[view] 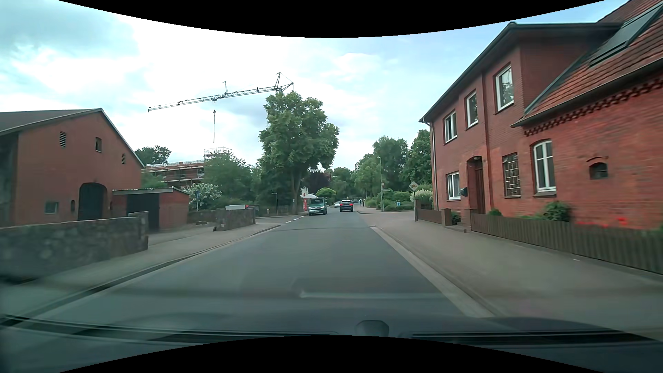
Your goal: Follow the waypoints while adhering to traffic rules and regulations
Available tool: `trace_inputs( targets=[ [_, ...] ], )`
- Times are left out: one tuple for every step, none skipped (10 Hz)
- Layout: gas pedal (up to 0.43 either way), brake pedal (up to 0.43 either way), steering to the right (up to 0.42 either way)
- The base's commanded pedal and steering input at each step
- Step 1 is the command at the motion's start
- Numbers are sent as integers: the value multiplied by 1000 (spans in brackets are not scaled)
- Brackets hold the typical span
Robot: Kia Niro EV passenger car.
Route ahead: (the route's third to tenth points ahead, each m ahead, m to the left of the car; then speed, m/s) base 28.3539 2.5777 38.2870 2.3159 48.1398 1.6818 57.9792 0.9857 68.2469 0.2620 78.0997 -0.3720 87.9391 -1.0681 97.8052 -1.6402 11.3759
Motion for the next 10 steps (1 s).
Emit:
trace_inputs(
  targets=[
    [118,0,-1],
    [118,0,-1],
    [118,0,-1],
    [118,0,-1],
    [118,0,-1],
    [118,0,-1],
    [110,0,-1],
    [98,0,-1],
    [98,0,-2],
    [98,0,-1]
  ],
)
